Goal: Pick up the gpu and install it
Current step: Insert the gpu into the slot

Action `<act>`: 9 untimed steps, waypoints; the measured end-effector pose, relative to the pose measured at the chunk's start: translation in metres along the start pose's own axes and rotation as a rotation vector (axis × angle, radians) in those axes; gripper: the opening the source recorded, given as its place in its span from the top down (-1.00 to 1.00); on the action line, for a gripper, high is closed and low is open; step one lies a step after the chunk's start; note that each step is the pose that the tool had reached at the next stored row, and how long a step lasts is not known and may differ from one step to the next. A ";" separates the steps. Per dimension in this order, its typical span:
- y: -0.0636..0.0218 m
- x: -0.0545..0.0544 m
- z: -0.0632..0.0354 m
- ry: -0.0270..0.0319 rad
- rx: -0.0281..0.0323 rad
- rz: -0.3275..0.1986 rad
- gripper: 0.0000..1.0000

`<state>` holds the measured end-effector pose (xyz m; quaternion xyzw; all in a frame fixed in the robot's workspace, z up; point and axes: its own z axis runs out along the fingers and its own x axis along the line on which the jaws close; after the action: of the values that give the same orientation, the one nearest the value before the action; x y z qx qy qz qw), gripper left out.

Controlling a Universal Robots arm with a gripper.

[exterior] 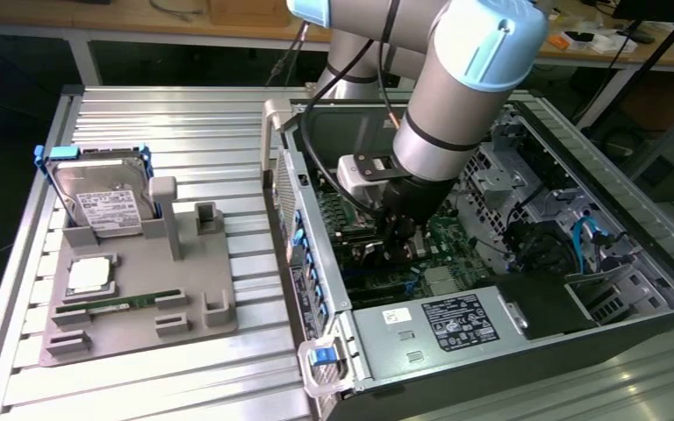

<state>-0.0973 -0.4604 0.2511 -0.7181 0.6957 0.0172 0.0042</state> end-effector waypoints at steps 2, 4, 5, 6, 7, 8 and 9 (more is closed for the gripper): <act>0.0001 0.000 -0.0013 0.0012 -0.0005 -0.002 0.47; 0.0000 0.000 -0.0013 0.0013 -0.0005 -0.003 0.47; 0.0000 0.000 -0.0013 0.0013 -0.0005 -0.004 0.47; -0.0001 0.000 -0.0014 0.0015 -0.0006 -0.005 0.47; -0.0001 -0.001 -0.0014 0.0017 -0.0006 -0.007 0.47; -0.0001 -0.001 -0.0014 0.0017 -0.0007 -0.009 0.47; -0.0001 -0.001 -0.0014 0.0017 -0.0008 -0.010 0.47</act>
<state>-0.0972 -0.4593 0.2525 -0.7216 0.6921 0.0168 0.0035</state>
